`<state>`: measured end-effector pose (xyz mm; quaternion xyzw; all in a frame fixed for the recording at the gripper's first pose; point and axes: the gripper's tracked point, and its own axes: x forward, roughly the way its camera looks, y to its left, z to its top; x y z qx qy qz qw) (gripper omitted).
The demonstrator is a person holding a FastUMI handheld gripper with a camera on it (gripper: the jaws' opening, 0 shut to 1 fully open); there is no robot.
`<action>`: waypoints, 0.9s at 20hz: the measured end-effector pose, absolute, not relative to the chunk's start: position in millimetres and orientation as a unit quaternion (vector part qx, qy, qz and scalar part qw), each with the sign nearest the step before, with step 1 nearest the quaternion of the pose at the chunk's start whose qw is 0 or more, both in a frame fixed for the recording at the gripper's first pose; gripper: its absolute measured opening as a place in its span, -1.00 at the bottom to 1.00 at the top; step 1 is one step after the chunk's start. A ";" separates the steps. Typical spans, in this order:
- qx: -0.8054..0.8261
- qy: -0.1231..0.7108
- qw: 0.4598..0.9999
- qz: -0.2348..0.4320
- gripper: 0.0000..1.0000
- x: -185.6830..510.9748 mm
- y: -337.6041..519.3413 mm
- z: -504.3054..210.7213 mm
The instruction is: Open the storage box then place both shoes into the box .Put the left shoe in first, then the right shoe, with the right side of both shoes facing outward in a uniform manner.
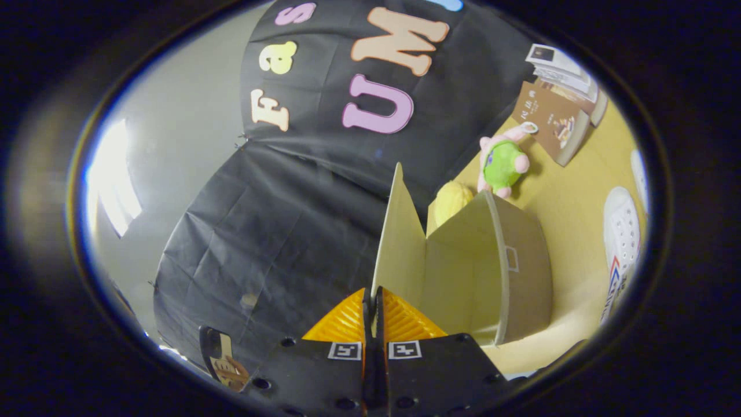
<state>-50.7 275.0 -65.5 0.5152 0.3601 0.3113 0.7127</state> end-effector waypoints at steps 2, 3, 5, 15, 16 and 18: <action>0.499 0.353 0.723 0.322 -0.94 -50.4 287.0 -53.9; 0.492 0.349 0.728 0.326 -0.93 -50.0 292.9 -48.8; 0.476 0.341 0.738 0.335 -0.93 -51.6 303.5 -36.8; 0.383 0.314 0.775 0.393 -0.93 -58.7 388.4 4.7; 0.372 0.312 0.777 0.401 -0.91 -61.1 396.5 8.9; 0.352 0.305 0.783 0.412 -0.87 -62.2 419.1 11.4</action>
